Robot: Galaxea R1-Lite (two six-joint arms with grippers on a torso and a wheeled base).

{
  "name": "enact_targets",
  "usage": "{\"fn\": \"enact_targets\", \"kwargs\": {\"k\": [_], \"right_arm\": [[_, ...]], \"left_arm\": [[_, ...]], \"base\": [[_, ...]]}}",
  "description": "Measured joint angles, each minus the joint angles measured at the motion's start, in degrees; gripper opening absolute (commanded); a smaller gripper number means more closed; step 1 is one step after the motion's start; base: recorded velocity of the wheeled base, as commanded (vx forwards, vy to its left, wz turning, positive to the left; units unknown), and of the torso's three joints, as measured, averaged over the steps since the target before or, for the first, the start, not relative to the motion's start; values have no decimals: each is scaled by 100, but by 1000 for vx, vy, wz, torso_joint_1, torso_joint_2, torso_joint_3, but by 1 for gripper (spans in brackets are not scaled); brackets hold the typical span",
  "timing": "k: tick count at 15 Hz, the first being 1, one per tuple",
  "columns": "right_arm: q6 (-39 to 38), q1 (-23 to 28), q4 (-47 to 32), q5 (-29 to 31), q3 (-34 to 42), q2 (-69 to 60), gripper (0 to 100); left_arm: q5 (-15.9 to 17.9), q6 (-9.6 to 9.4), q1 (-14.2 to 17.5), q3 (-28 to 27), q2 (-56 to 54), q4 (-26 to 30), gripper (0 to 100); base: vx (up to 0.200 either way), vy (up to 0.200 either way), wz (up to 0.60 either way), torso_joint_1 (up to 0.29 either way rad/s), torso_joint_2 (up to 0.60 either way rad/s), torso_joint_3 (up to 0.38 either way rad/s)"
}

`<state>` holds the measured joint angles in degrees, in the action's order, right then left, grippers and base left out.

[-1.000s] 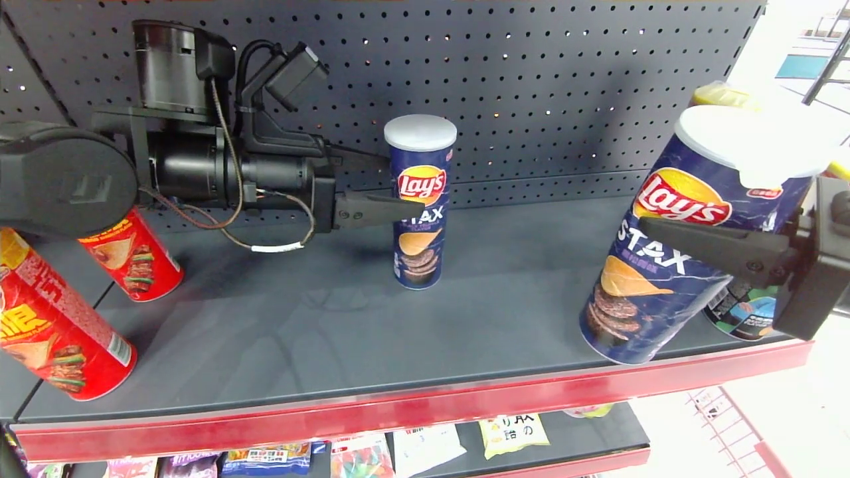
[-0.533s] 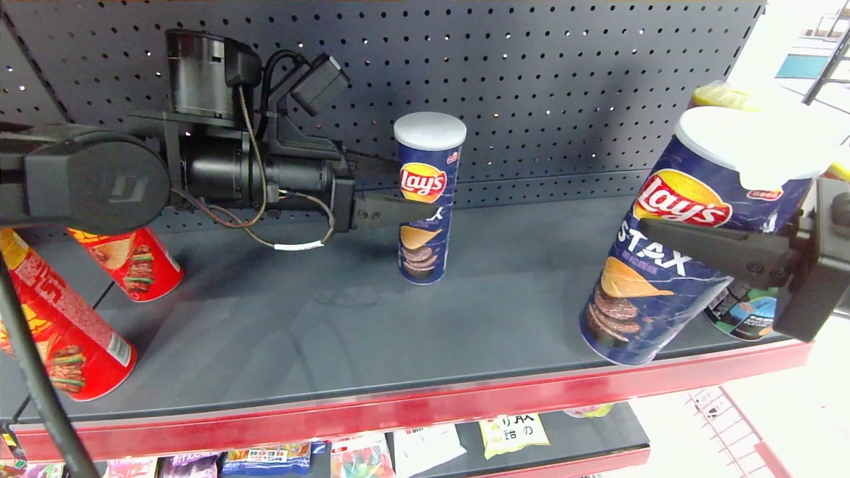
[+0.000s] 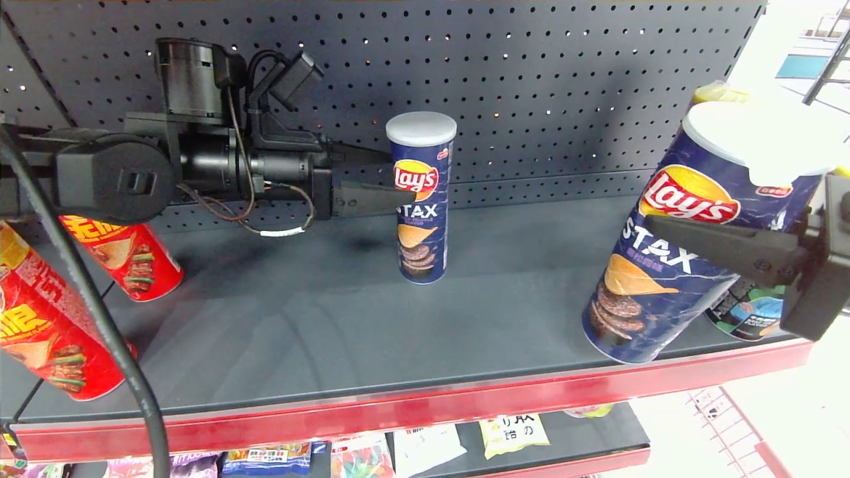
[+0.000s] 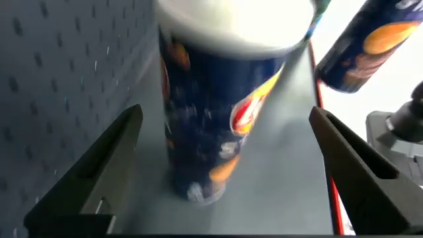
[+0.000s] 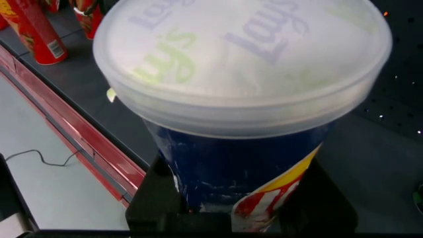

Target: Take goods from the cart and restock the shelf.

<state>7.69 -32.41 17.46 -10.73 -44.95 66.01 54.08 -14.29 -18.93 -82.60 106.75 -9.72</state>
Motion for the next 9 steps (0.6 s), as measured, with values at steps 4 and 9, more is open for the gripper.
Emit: {"fn": "enact_targets", "kwargs": {"k": [4,9], "right_arm": [[2,0,-5,99,5,-61,0],[2,0,-16,169,11,-121,0]], "left_arm": [[285,9,72,-532,435,-139,100],[439,30,-90,-794,730,-134,0]], "base": [[0,0,0,0,0,0],[0,0,0,0,0,0]]}}
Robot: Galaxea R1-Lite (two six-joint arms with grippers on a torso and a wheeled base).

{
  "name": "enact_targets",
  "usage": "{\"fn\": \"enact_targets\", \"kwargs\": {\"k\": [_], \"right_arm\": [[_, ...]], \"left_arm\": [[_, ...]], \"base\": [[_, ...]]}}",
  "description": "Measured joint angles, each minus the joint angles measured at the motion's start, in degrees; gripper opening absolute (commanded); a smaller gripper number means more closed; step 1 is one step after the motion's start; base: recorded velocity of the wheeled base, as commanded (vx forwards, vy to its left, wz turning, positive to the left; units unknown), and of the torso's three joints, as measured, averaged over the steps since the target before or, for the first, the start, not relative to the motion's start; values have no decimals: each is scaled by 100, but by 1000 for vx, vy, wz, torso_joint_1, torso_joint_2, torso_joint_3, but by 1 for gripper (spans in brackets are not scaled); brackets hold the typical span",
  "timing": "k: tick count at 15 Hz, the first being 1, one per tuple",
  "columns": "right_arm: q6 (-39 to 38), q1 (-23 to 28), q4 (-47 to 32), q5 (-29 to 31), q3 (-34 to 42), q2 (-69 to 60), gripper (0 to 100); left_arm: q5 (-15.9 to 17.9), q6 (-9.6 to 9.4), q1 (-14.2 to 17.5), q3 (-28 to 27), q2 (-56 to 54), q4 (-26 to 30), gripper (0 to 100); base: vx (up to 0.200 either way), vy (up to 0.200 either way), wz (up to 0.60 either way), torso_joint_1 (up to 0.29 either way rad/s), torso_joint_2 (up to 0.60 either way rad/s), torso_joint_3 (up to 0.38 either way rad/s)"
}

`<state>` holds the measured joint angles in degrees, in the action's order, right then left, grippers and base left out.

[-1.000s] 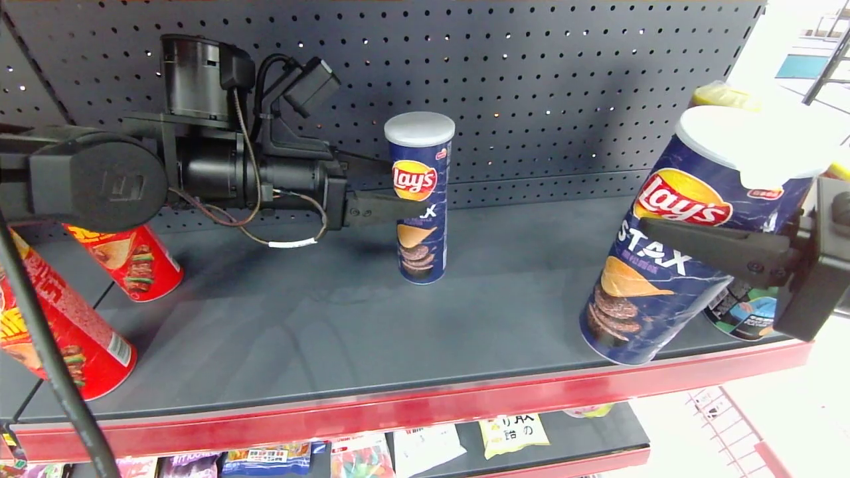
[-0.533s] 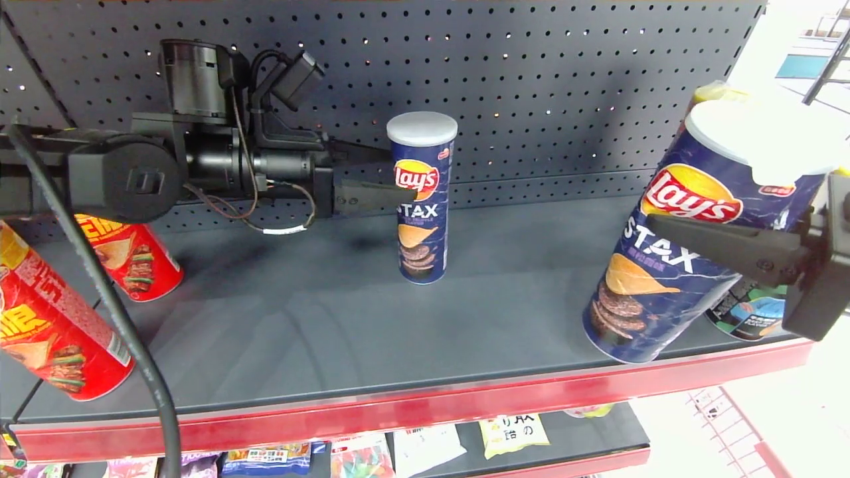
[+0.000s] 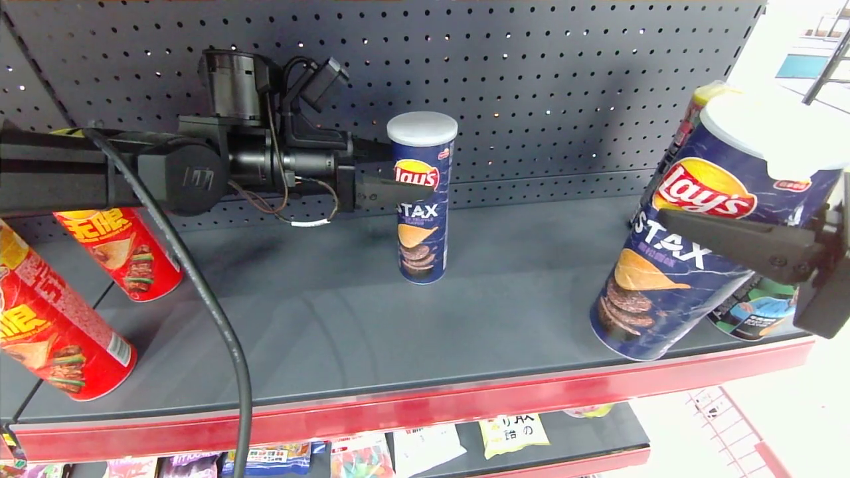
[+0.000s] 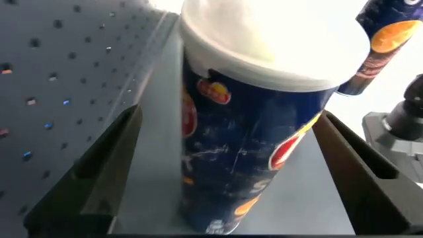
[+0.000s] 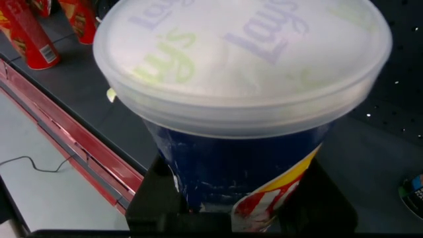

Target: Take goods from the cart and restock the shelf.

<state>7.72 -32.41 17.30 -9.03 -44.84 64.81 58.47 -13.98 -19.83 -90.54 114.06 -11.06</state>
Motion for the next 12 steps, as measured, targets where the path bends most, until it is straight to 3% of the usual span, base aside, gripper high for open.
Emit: {"fn": "enact_targets", "kwargs": {"k": [8,10,12], "right_arm": [[-2,0,0,0,20,-28,0],[0,1,0,1,30,-30,0],[0,1,0,0,38,-28,0]], "left_arm": [[11,27,-94,-240,146,11,0],[-69,28,-124,-141,35,11,0],[-351,50,-196,291,-319,9,0]], "base": [[0,0,0,0,0,0],[0,0,0,0,0,0],[0,0,0,0,0,0]]}}
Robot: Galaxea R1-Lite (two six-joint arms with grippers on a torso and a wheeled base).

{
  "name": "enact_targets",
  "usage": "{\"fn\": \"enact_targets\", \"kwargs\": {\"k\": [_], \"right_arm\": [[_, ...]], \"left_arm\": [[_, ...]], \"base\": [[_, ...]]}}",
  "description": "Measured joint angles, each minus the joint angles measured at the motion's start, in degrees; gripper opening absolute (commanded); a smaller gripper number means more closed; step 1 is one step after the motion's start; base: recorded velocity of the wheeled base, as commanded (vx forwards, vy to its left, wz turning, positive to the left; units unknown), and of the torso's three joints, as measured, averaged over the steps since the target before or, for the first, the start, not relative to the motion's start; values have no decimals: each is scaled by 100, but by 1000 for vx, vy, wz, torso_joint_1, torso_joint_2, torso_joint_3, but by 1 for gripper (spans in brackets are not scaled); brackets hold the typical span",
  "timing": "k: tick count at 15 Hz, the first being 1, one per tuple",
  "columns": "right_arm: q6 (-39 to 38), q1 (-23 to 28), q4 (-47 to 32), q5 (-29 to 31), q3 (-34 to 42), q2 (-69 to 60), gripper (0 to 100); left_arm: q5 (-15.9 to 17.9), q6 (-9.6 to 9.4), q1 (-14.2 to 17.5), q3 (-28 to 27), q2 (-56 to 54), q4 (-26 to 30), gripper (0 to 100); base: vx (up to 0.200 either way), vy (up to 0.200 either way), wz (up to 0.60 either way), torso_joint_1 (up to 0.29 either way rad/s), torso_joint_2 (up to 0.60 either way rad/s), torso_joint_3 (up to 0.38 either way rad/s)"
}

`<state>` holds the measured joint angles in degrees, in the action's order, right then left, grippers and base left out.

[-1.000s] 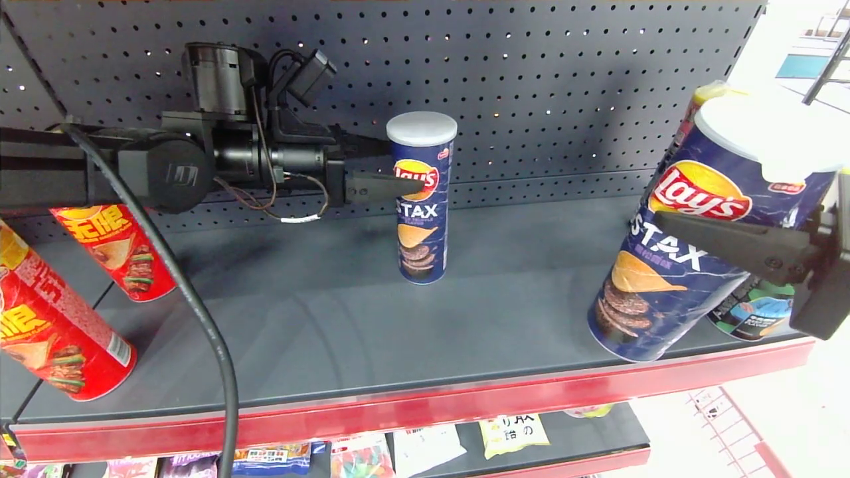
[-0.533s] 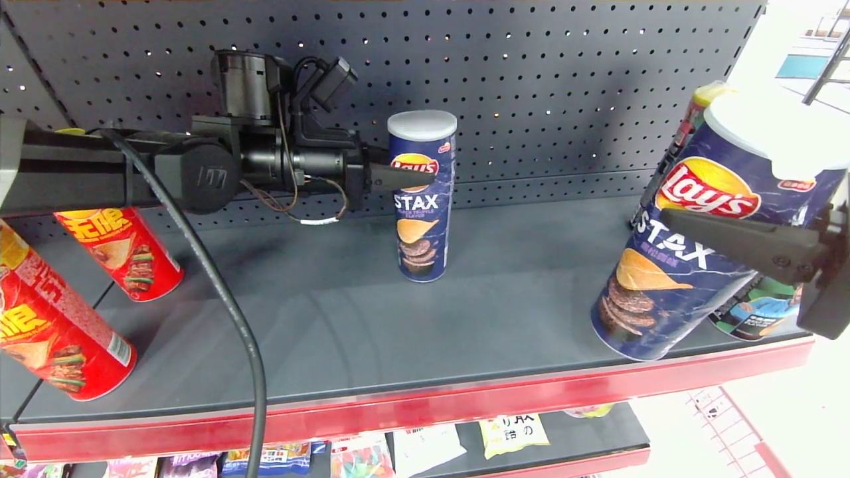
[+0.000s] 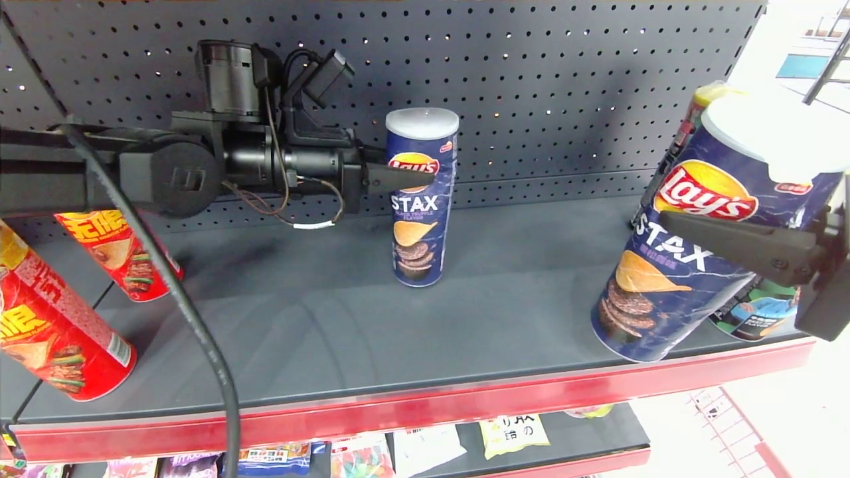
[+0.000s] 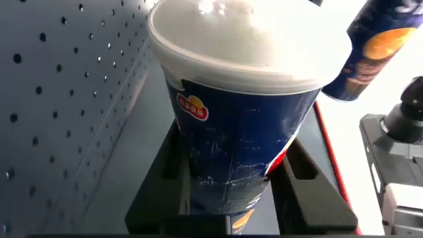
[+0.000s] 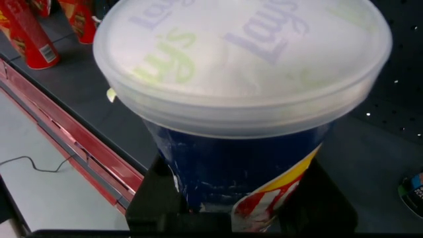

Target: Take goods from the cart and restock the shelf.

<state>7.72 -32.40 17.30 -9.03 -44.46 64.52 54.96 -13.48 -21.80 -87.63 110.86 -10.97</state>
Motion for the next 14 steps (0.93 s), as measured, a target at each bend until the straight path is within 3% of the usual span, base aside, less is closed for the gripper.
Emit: {"fn": "enact_targets", "kwargs": {"k": [5,8,10,14], "right_arm": [[0,-1,-1,-2,9,24,0],[0,0,0,-7,4,30,0],[2,-1,-1,-7,-2,33,0],[0,-9,0,-7,-2,24,0]], "left_arm": [[-714,196,-428,1805,-1384,-117,0],[-820,213,-535,2723,-1880,-881,0],[-922,265,-557,3107,-2041,-1267,0],[-1056,330,-577,3394,-2199,-1323,0]], "base": [[0,0,0,0,0,0],[0,0,0,0,0,0],[0,0,0,0,0,0],[0,0,0,0,0,0]]}}
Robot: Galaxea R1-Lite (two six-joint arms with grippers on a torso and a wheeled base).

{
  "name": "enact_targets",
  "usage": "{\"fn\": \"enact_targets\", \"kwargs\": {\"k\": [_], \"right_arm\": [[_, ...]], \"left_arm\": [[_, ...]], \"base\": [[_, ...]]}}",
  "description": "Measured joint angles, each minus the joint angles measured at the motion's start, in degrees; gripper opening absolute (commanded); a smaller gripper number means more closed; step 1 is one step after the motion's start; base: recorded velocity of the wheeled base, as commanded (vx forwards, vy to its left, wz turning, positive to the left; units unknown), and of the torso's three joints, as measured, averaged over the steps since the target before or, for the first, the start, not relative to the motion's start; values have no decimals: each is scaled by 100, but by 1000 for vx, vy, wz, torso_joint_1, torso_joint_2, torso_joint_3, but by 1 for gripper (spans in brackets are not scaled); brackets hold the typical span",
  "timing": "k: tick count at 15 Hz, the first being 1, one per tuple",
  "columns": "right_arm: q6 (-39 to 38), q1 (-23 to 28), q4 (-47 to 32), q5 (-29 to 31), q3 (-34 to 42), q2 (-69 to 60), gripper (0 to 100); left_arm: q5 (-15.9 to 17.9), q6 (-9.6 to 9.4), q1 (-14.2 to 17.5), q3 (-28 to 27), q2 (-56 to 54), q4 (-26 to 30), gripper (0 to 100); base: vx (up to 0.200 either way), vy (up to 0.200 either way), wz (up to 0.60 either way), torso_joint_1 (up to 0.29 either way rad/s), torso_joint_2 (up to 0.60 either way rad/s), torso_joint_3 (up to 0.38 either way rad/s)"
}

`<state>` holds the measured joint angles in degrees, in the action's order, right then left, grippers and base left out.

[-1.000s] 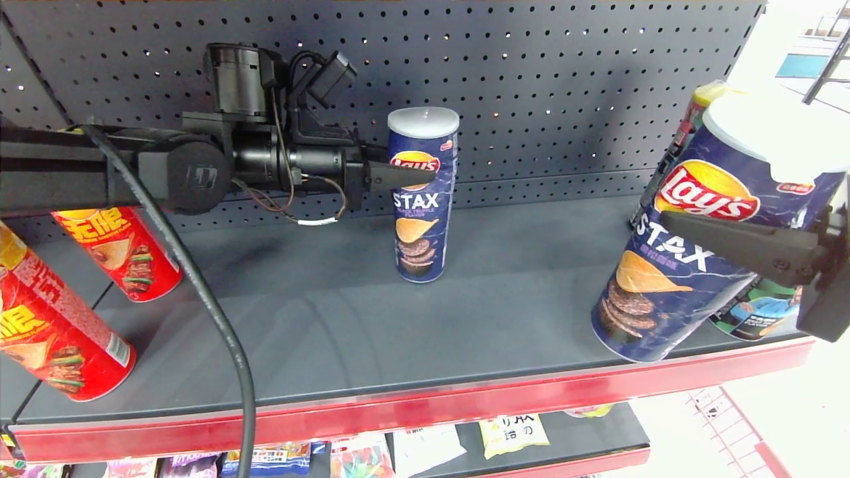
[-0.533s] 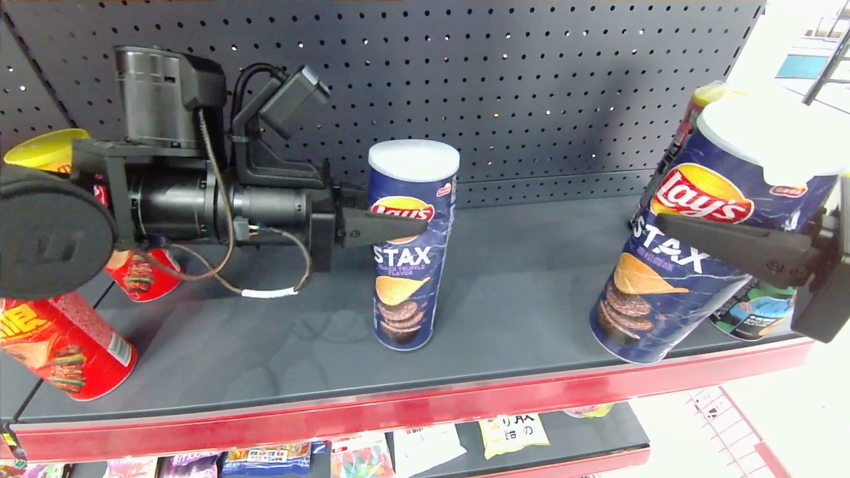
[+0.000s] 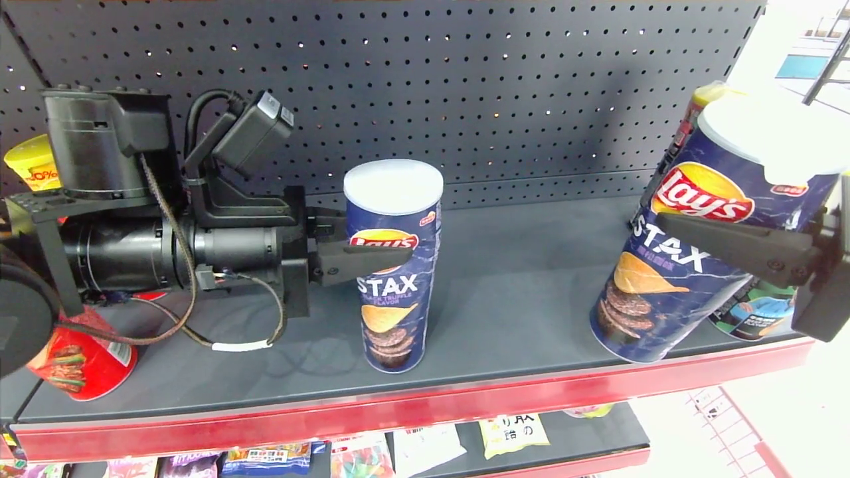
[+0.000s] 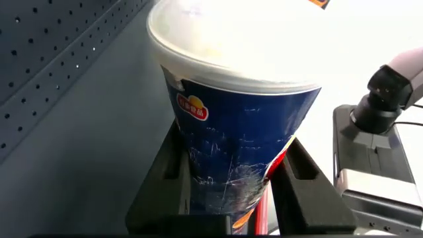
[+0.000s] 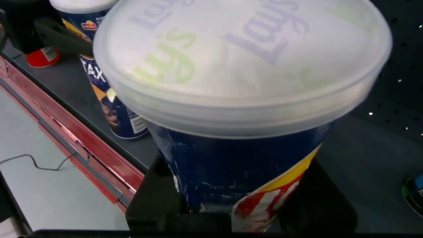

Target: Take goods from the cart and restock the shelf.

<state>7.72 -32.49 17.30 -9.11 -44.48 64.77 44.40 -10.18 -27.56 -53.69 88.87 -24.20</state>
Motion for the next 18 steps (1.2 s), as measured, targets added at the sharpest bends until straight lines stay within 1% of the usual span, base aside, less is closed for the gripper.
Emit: {"fn": "enact_targets", "kwargs": {"k": [1,2,4,5,9,12,14,15,16,17,18], "right_arm": [[5,0,0,-2,0,-2,0],[2,0,-1,-2,0,-7,0],[5,0,0,-2,0,-9,0],[5,0,-1,-2,0,-13,0],[2,0,2,0,-16,-24,0],[5,-4,0,-2,-16,-24,0],[5,0,-1,0,-24,-24,0],[5,0,-1,-2,-24,-24,0],[5,0,-1,0,-27,-24,0],[2,0,-1,0,-30,-24,0],[7,0,-1,-2,-35,-24,0]], "left_arm": [[2,22,0,35,-20,1,0],[5,90,-5,55,-43,0,0],[5,383,-88,149,-124,-2,0],[5,411,-107,199,-158,-11,0],[-11,419,-124,265,-207,-7,0],[-146,419,-127,265,-191,-11,0],[-252,424,-127,273,-127,-289,0],[-332,441,-127,276,-50,-675,0],[-402,534,-129,280,24,-884,0],[-446,633,-165,295,63,-897,0],[-483,681,-204,313,93,-916,0]], "base": [[0,0,0,0,0,0],[0,0,0,0,0,0],[0,0,0,0,0,0],[0,0,0,0,0,0],[0,0,0,0,0,0],[0,0,0,0,0,0],[0,0,0,0,0,0],[0,0,0,0,0,0],[0,0,0,0,0,0],[0,0,0,0,0,0],[0,0,0,0,0,0]]}}
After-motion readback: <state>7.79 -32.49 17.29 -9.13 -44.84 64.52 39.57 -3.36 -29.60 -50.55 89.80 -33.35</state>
